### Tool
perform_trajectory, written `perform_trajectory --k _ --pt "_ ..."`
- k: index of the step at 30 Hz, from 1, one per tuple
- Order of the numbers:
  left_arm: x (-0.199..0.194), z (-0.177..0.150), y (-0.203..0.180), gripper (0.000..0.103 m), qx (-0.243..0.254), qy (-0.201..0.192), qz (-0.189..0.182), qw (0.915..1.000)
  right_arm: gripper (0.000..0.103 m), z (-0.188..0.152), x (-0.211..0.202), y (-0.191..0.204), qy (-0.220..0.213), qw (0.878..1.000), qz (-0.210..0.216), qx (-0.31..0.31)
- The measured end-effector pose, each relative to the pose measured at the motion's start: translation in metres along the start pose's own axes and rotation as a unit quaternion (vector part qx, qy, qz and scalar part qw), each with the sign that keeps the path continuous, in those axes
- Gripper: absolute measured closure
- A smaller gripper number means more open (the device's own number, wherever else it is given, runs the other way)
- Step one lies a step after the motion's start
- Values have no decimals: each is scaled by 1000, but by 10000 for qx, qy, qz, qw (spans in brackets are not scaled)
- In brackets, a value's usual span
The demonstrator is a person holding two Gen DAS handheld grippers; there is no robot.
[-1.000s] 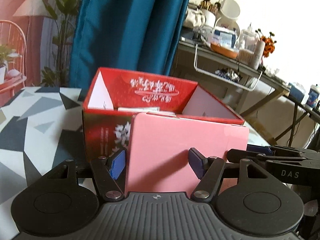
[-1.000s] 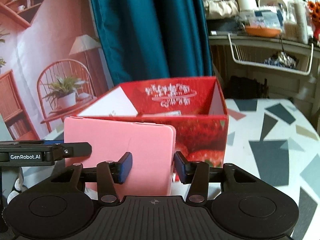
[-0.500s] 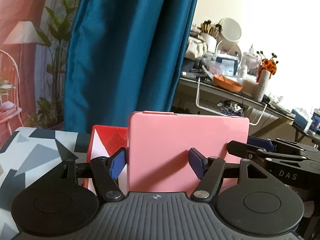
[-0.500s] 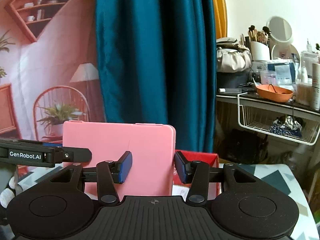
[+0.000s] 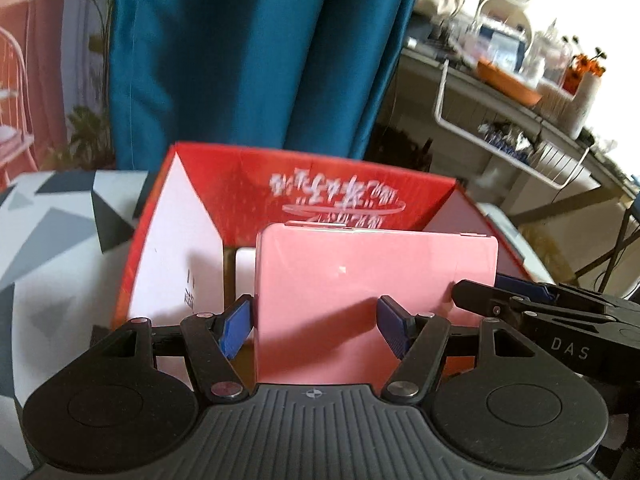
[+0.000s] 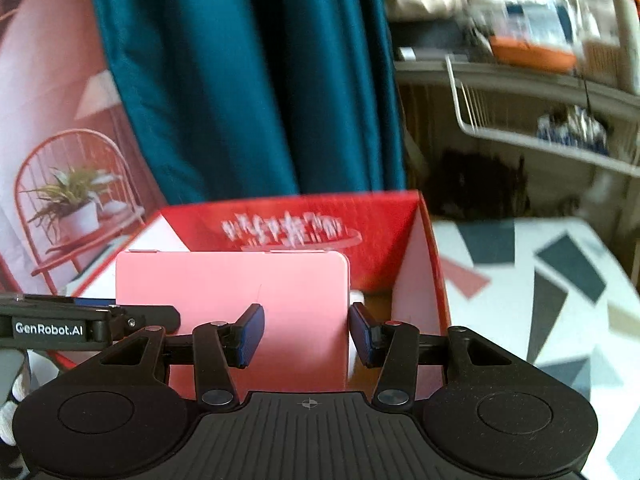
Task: Organize rigid objects
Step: 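Lift the pink case with the right tool over the red box, then lower the pink case onto the white case and open the right tool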
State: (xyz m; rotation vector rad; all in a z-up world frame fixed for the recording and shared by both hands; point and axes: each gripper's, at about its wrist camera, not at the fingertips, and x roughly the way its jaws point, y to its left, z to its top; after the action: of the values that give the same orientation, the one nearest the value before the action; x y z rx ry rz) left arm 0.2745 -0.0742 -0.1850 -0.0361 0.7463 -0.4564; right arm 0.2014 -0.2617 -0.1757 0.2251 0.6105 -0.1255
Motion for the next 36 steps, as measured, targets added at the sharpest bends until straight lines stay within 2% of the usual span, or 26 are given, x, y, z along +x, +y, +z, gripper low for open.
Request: perform_trajectory --k 7,10,19,28,32,36 --pt "21 -6 9 33 -167 496 96 9986 59 -4 13 12 316 9973 -224 -629" --pt "28 -12 7 33 -81 604 217 9979 59 -1 22 18 541 9948 -329 -803" --pt "28 -10 -1 34 270 543 467 9971 59 -1 44 23 1010 9896 -438 -923" --pt "25 -11 -2 33 308 479 485 9972 60 -1 48 22 1078 9888 -443 -928" --pt "19 -12 0 33 369 377 392 9978 58 -3 38 23 900 9908 -395 -931" --pt "7 -11 -4 24 473 184 378 9980 52 -3 25 23 726 9929 -290 -900"
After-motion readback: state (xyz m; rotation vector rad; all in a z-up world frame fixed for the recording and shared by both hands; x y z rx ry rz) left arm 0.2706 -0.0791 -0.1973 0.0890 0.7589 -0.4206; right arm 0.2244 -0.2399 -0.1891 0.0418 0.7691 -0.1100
